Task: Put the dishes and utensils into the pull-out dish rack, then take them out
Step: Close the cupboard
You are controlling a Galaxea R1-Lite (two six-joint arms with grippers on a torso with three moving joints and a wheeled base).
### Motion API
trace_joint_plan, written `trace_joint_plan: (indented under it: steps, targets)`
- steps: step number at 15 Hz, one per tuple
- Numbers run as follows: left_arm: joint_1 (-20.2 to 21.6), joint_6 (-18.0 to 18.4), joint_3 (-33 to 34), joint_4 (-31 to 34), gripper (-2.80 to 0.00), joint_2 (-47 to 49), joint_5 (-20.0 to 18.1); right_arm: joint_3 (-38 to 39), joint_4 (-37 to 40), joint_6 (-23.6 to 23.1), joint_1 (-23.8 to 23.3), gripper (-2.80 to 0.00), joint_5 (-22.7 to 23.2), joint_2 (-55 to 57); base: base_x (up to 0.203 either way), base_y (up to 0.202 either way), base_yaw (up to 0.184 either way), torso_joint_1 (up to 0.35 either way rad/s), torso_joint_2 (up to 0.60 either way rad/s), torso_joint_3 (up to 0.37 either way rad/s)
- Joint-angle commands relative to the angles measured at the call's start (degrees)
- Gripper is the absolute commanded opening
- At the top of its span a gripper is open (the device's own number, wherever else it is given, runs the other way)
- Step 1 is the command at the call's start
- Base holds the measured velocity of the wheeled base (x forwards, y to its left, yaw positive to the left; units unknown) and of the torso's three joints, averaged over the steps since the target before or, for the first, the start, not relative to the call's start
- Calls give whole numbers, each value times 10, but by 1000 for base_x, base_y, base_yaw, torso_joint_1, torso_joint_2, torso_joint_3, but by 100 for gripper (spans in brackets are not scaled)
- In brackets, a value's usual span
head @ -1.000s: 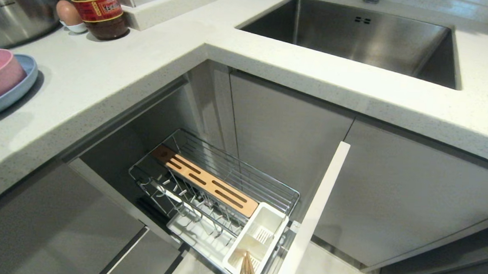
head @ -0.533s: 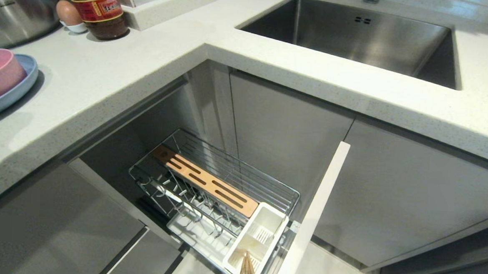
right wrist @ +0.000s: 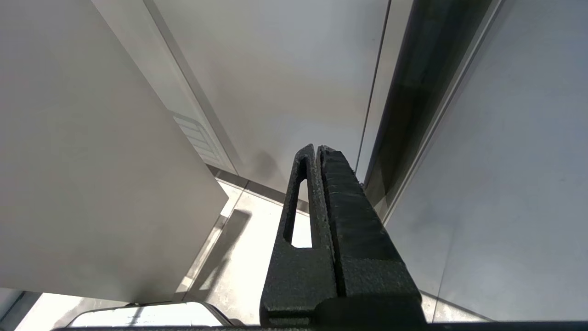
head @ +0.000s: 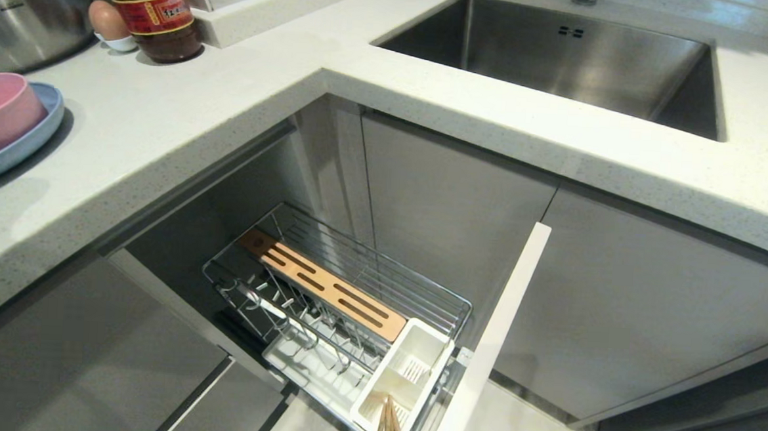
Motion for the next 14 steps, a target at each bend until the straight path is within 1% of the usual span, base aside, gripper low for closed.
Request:
trace_joint_plan:
  steps: [1,6,10,14]
  targets:
    - [0,-2,-1,2,0,-3,1,0,0,0,0,-280,0,-2,0,0,0,0,0,0]
    - [0,0,-2,3,0,-19,3,0,0,0,0,-280,0,-2,0,0,0,0,0,0]
    - [0,0,-2,5,0,-53,7,0,0,0,0,-280,0,-2,0,0,0,0,0,0]
    - [0,12,-9,3,0,-85,26,0,0,0,0,-280,0,-2,0,0,0,0,0,0]
